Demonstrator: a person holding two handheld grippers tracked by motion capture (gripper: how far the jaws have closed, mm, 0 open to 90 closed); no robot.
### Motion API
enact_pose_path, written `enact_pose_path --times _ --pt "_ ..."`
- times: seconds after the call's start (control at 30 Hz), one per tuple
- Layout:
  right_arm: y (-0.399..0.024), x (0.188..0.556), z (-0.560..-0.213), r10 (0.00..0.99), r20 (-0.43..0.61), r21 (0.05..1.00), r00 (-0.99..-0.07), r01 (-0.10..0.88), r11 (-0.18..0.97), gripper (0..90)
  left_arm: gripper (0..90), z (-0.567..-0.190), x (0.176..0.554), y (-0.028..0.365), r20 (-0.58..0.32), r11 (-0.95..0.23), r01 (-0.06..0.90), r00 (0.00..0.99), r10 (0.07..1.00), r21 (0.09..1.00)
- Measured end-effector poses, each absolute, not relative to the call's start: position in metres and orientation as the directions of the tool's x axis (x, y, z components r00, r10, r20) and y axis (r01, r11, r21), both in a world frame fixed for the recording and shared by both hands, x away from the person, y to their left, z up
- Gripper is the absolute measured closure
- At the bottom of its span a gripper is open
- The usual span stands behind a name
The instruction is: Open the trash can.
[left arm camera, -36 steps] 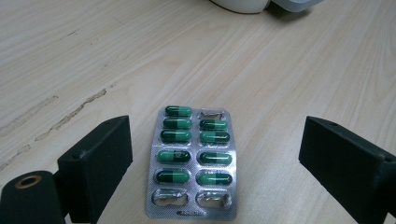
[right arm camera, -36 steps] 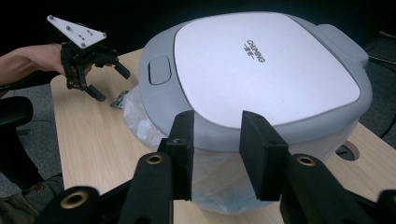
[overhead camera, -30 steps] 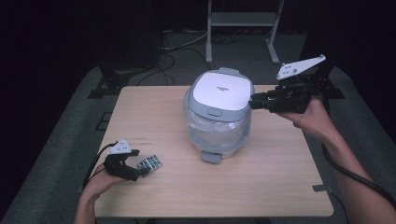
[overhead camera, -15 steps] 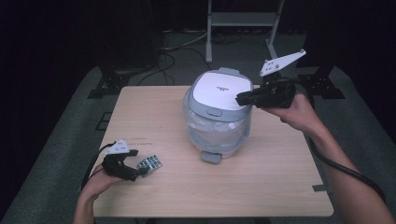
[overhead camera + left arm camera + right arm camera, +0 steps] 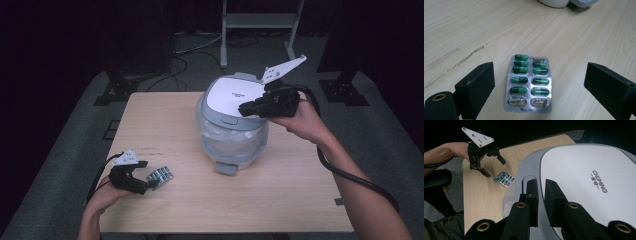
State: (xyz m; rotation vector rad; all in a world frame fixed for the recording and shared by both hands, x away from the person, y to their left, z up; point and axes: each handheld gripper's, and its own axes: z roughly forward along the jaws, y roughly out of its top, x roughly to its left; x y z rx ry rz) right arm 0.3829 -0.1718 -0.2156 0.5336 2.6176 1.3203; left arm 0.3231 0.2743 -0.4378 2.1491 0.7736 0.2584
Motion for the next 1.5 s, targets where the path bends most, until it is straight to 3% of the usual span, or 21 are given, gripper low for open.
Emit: enact_pose_path --times 1.0,1.5 --pt "-0.135 0.391 -0.233 0.331 0.021 0.777 -0.943 0.224 0.588 83.3 8.8 -0.439 0.322 0.277 -0.084 -0.472 0.447 0.787 0.611 0.760" --pt "-0.134 0.385 -0.237 0.353 -0.047 0.787 -0.935 0.183 0.589 89.8 8.8 -0.439 0.321 0.276 -0.084 -0.477 0.446 0.791 0.606 0.757"
